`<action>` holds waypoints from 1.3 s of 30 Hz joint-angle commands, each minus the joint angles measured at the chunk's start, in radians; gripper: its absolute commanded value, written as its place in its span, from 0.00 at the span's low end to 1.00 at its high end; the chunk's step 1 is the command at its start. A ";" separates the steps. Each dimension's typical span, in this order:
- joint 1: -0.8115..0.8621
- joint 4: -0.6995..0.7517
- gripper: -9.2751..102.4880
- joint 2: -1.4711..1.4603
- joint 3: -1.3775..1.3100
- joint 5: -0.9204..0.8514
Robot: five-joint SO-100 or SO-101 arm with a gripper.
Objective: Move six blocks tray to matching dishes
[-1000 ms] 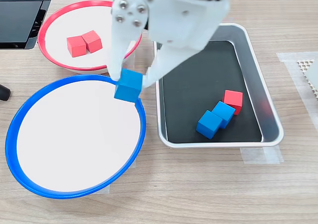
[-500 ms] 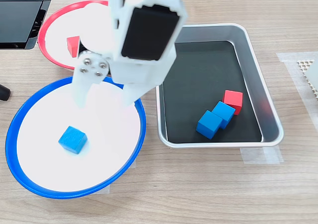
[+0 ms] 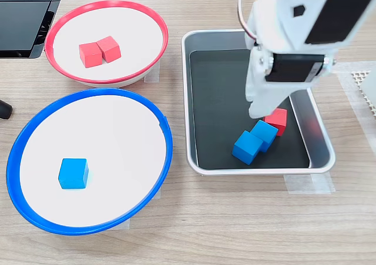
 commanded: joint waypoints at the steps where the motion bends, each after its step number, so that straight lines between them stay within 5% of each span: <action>1: 0.012 -0.038 0.24 -0.006 -0.020 -0.198; 8: -0.020 -0.003 0.29 -0.106 -0.107 -0.454; 19: -0.041 -0.077 0.28 -0.225 -0.098 -0.615; 31: -0.055 -0.161 0.08 -0.275 -0.074 -0.627; 33: -0.041 -0.092 0.08 -0.267 -0.118 -0.611; 36: -0.014 0.293 0.08 -0.244 -0.353 -0.554; 37: -0.021 0.453 0.08 -0.247 -0.486 -0.446; 39: -0.058 0.543 0.08 -0.261 -0.644 -0.221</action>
